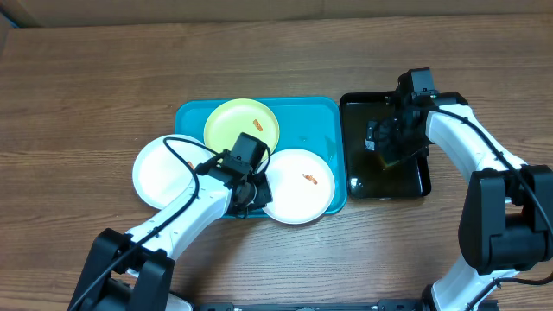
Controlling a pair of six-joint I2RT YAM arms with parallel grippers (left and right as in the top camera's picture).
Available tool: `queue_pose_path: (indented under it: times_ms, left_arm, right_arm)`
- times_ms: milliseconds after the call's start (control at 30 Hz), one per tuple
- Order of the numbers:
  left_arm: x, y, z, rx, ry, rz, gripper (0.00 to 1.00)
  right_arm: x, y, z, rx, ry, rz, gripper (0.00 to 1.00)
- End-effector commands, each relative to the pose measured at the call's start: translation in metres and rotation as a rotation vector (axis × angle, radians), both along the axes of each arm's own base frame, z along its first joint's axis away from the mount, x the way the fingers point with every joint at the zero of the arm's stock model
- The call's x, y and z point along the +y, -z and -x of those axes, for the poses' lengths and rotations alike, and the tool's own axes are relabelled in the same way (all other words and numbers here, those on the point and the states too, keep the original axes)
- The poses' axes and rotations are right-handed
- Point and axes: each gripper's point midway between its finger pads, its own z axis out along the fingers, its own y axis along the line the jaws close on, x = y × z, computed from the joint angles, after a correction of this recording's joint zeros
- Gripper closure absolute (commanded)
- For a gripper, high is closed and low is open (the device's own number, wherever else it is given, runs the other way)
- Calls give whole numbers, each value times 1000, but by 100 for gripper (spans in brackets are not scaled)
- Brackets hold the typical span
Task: Clean dirty plates on tray and stack at the side
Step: 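Reach the left gripper to the front white plate and grip its rim, then dip the held sponge in the water and lift it with the right gripper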
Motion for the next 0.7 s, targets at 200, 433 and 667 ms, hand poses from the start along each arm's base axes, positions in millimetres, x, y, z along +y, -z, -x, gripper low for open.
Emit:
queue_pose_path:
  times_ms: [200,433,667]
  left_arm:
    - [0,5,3,-4,7,-36,81]
    - [1,5,3,-3,8,-36,79]
    - [1,5,4,-2,8,-37,76]
  right_arm:
    - [6,11,13,28,-31,60,16]
    - [8,12,38,146,128,41,30]
    - [-2,9,12,32,74,105,16]
